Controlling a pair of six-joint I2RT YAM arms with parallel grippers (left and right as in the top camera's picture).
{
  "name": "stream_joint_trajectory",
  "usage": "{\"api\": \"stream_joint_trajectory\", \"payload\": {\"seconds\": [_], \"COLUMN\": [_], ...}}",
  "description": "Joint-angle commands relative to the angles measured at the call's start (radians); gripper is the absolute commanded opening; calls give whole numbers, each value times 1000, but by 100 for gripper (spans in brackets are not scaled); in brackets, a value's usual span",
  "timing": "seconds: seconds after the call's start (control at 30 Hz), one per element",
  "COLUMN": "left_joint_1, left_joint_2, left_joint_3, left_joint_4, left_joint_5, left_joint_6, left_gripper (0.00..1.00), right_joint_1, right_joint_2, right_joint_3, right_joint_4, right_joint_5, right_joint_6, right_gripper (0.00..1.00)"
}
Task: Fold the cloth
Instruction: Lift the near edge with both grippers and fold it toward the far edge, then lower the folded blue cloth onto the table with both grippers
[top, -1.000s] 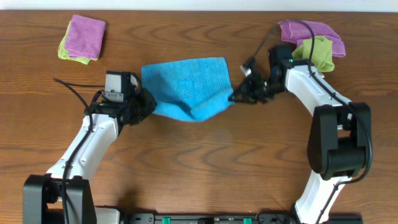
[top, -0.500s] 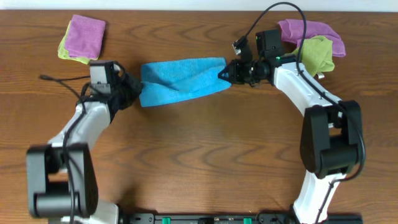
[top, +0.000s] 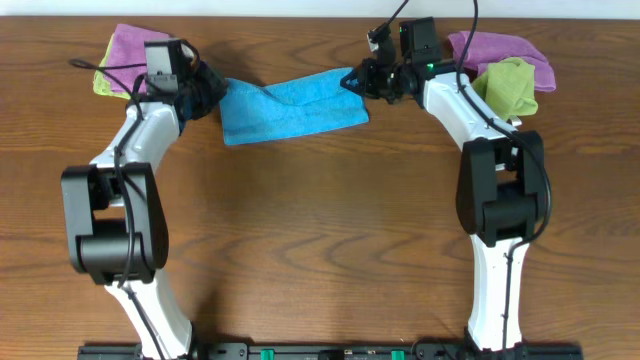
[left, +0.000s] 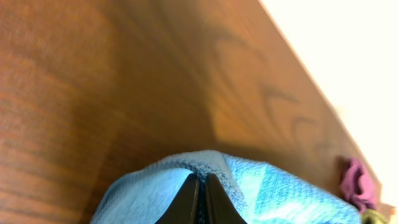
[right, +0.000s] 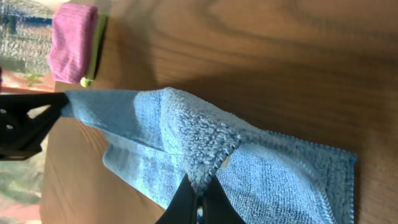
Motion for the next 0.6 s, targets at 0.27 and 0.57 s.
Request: {"api": "stream_joint_trajectory", "payload": {"seconds": [0.27,0.57], "left_joint_1": [4,34], "left_joint_2": [0,-37], "left_joint_3": [29,45], "left_joint_4": [-269,-270], "left_joint_5": [64,107], "left_joint_6": [101,101], "left_gripper": [6,6], "right_joint_1": [-28,-83], "right_joint_2": [2,-11], "right_joint_3": [24,24], "right_joint_4": [-263,-290], "right_joint_5": [-39,-79], "right_joint_6": [-30,-34], "right_gripper": [1,1]}}
